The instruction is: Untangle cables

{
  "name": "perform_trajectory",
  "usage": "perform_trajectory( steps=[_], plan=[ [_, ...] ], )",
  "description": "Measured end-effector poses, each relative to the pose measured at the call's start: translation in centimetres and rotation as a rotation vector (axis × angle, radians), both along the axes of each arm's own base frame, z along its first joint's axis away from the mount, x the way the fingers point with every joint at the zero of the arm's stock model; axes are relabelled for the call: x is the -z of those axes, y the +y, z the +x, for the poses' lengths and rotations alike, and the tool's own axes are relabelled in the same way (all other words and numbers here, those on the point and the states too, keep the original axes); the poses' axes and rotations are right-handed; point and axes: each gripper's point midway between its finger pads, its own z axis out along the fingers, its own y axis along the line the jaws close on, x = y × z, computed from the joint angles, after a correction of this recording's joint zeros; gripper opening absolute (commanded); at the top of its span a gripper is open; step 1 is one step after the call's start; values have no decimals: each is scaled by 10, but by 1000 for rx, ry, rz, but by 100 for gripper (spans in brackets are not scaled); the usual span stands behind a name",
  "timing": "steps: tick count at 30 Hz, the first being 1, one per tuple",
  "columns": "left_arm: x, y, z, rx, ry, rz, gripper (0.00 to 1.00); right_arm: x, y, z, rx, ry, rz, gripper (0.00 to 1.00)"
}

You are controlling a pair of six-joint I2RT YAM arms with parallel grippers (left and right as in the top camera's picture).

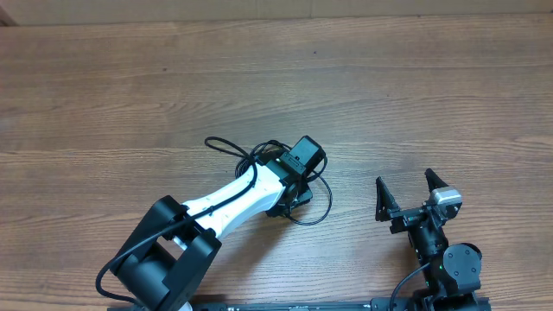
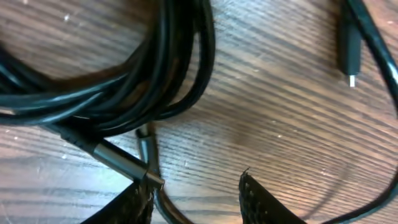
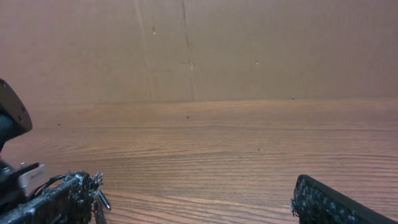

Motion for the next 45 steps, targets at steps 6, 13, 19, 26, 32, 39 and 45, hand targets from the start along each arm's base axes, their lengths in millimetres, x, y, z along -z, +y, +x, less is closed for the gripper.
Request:
perform_trajectory(
  steps=[6,13,19,26,32,39,45],
  plan=[
    [-9,7,19,74,-8,-34,59,0,0,0,0,0,0,100],
    [-56,4,55,161,-85,-149,74,0,0,0,0,0,0,100],
    [-88,16,67,205,-156,-138,79,0,0,0,0,0,-1,100],
    [-78,73,58,164,-101,109,80,0,0,0,0,0,0,100],
    [-54,102,53,90,-87,204,81,0,0,0,0,0,-1,100],
    [-17,106,35,-64,-26,128,81,0,0,0,0,0,0,100],
    [-9,86,30,-296,25,-22,89,0,0,0,0,-1,-1,100]
  ],
)
